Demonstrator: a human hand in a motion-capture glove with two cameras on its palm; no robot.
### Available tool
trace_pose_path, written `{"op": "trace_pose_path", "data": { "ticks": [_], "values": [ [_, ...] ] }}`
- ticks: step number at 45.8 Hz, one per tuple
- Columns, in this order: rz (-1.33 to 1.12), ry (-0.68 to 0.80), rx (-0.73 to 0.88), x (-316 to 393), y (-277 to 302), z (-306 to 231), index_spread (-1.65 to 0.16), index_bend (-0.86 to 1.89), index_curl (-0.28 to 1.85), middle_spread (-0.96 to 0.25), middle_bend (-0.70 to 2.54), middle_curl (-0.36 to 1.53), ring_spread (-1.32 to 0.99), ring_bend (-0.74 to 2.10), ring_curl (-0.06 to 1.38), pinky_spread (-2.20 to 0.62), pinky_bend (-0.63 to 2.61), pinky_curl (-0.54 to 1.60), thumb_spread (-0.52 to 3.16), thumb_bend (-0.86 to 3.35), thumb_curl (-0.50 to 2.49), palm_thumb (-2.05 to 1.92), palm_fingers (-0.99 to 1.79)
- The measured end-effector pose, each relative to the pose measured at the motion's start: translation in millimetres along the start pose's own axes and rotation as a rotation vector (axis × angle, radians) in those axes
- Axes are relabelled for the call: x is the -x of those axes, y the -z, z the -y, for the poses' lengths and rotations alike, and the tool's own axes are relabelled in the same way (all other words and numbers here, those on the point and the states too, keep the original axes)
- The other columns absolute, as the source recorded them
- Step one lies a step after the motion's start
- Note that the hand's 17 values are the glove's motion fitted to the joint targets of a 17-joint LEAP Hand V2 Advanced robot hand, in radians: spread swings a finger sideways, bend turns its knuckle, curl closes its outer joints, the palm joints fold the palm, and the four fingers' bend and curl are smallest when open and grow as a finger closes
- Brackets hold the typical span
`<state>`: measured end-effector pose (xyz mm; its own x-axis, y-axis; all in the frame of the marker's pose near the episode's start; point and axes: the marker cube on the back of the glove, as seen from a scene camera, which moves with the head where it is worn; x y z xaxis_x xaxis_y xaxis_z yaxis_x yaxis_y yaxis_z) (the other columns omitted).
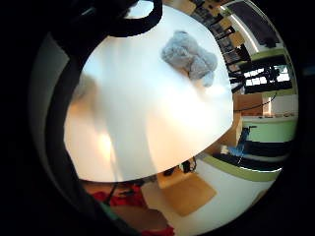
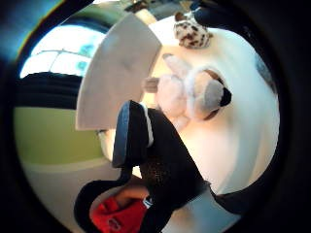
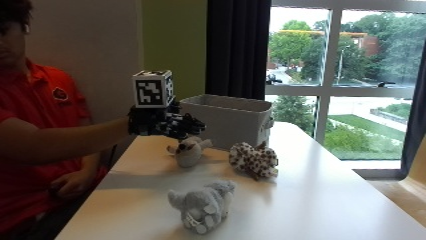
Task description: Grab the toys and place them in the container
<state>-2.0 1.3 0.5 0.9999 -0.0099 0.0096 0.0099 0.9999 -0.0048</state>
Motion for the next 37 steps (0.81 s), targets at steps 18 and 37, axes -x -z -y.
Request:
{"op": "trace_pose_path", "data": {
  "ticks": [18, 37],
  "values": [
    [0.034, -0.001, 0.003, 0, -5, 4, -0.32, 0.20, 0.18, -0.10, 0.19, 0.14, -0.13, 0.19, 0.07, 0.01, 0.53, 0.21, 1.09, -0.08, 0.04, -0.12, 0.11],
    [-0.054, 0.072, 0.022, 29, -33, 34, -0.35, 0.17, 0.23, -0.09, 0.17, 0.20, -0.10, 0.19, 0.12, 0.07, 0.85, 0.33, 1.10, -0.09, 0.07, -0.12, 0.05]
  ]
}}
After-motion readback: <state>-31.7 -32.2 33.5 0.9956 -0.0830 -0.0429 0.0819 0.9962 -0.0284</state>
